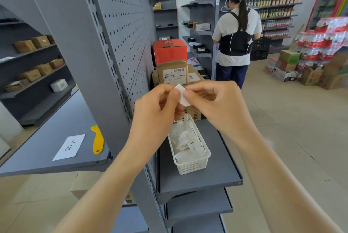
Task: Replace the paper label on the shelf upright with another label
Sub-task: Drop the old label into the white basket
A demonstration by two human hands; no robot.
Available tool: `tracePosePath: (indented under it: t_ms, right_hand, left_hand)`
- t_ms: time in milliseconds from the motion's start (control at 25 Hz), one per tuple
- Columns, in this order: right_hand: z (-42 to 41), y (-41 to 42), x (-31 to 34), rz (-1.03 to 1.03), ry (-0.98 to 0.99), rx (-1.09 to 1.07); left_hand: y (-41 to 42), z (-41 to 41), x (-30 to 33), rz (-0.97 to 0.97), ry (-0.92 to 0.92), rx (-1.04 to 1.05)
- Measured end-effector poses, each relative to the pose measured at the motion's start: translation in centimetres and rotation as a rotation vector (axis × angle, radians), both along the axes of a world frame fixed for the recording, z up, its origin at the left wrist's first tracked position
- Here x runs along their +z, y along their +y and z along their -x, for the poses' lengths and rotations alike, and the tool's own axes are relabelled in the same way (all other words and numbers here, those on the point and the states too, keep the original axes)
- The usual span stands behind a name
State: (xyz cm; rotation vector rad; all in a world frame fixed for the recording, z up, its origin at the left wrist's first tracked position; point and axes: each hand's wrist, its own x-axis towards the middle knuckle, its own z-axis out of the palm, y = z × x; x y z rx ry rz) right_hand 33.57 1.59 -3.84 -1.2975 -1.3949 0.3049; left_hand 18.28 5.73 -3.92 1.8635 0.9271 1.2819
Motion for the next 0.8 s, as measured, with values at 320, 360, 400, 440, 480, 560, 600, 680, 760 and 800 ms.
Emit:
tracePosePath:
  t_ms: [320, 360, 400, 440, 480, 560, 600, 680, 760, 800]
  right_hand:
    - [-3.0, 6.4, -9.0, 0.494, -0.208, -0.122]
    - [-3.2, 6.9, -10.4, 0.559, -0.233, -0.107]
    - [-3.3, 7.2, -11.5, 0.603, -0.238, -0.105]
    - [-3.5, 7.4, -12.3, 0.629, -0.233, -0.116]
    - [-3.7, 7.5, -12.6, 0.634, -0.229, -0.134]
    - [-3.9, 7.6, -12.2, 0.596, -0.236, -0.178]
    - [-4.0, 7.7, -11.6, 0.562, -0.238, -0.188]
    - [-3.7, 7.7, -10.3, 0.487, -0.223, -0.176]
    - [-3.3, 7.5, -9.4, 0.441, -0.21, -0.163]
    - [-3.3, 7.4, -9.3, 0.432, -0.208, -0.16]
  left_hand:
    - [6.1, -3.6, -8.7, 0.003, 0.817, 0.216]
    - [6.5, -3.8, -9.8, 0.053, 0.884, 0.196]
    - [6.7, -3.8, -10.7, 0.092, 0.923, 0.181]
    - [6.8, -3.8, -11.2, 0.116, 0.927, 0.174]
    - [6.8, -3.7, -11.3, 0.127, 0.907, 0.173]
    - [6.9, -3.7, -10.8, 0.108, 0.851, 0.183]
    - [7.0, -3.7, -10.4, 0.084, 0.835, 0.196]
    - [7.0, -3.7, -9.9, 0.029, 0.795, 0.221]
    - [7.1, -3.8, -9.7, 0.009, 0.719, 0.226]
    - [7.1, -3.9, -9.9, 0.017, 0.688, 0.22]
